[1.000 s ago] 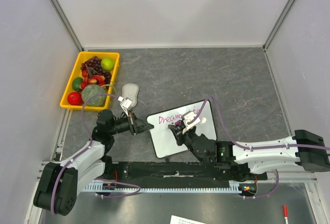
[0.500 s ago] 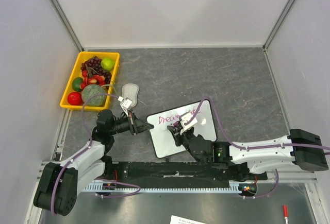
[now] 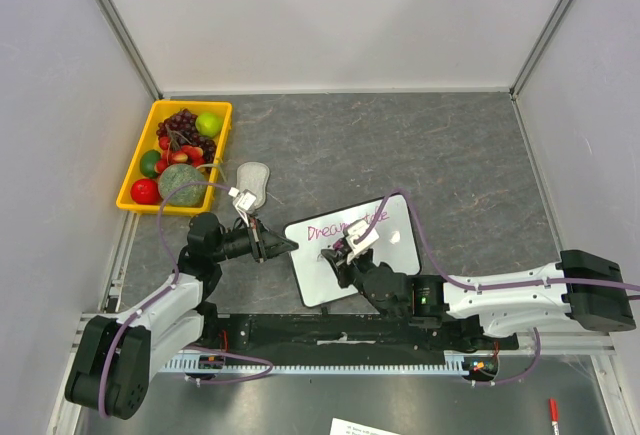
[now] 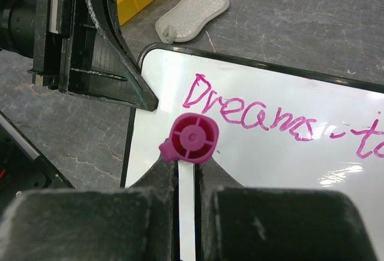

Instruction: Write a sentence on the whiteboard

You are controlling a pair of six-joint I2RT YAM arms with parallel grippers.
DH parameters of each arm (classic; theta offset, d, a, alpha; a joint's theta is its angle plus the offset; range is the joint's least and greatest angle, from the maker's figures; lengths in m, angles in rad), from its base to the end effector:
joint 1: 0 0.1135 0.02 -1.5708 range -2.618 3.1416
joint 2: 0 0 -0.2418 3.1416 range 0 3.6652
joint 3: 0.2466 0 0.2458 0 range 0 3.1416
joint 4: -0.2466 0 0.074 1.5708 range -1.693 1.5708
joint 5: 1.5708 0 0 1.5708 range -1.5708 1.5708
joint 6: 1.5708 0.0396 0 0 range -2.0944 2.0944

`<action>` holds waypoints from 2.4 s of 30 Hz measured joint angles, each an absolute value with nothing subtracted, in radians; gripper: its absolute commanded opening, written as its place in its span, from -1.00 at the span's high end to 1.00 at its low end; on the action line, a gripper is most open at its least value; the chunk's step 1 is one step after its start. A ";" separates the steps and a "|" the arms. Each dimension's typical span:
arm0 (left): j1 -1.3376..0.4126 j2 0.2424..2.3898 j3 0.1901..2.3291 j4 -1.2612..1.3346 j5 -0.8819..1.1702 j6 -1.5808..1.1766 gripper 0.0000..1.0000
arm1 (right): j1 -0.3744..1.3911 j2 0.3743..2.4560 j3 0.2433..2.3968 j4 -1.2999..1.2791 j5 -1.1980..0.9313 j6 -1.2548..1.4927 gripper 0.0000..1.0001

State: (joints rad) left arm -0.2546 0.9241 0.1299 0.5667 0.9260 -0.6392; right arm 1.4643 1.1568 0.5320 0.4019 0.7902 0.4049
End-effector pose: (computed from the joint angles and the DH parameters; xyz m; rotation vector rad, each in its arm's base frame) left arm 0.1657 -0.0758 0.1564 0.3598 1.9174 -1.4393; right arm 0.0546 0.2461 0.2216 -0.3666 1.7354 0.6642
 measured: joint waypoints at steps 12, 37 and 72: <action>-0.255 0.923 0.130 0.566 0.926 -0.639 0.96 | 1.465 1.143 0.532 0.330 0.732 0.451 1.00; -0.255 0.923 0.130 0.567 0.926 -0.639 0.96 | 1.464 1.163 0.580 0.349 0.678 0.418 1.00; -0.255 0.922 0.130 0.567 0.926 -0.639 0.96 | 1.422 1.067 0.580 0.253 0.762 0.442 1.00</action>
State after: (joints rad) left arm -0.2546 0.9218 0.1299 0.5671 0.9264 -0.6392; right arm 1.4223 1.0668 0.5804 0.2527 0.7620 0.4419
